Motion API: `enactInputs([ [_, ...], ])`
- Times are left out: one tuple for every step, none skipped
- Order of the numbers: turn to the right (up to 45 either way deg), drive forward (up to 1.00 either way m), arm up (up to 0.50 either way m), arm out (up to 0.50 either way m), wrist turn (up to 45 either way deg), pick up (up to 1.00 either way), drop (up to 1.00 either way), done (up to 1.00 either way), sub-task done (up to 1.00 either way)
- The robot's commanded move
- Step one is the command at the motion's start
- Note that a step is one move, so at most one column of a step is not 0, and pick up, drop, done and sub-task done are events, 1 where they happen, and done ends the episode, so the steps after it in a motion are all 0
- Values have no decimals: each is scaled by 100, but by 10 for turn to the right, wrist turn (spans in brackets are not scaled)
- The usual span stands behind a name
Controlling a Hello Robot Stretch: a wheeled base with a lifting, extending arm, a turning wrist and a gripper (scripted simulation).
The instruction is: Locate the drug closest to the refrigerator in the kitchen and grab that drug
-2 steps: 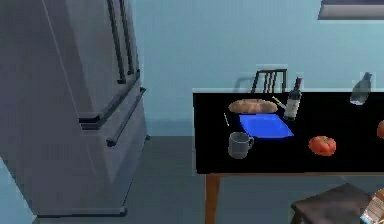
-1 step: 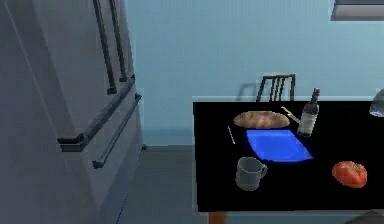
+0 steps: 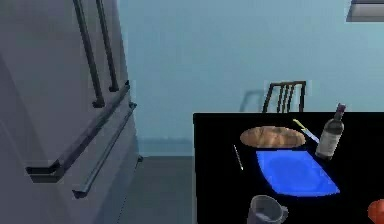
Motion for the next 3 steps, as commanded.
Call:
enactInputs([
  [450,0,0,0,0,0,0,0,0],
  [450,0,0,0,0,0,0,0,0],
  [120,0,0,0,0,0,0,0,0],
])
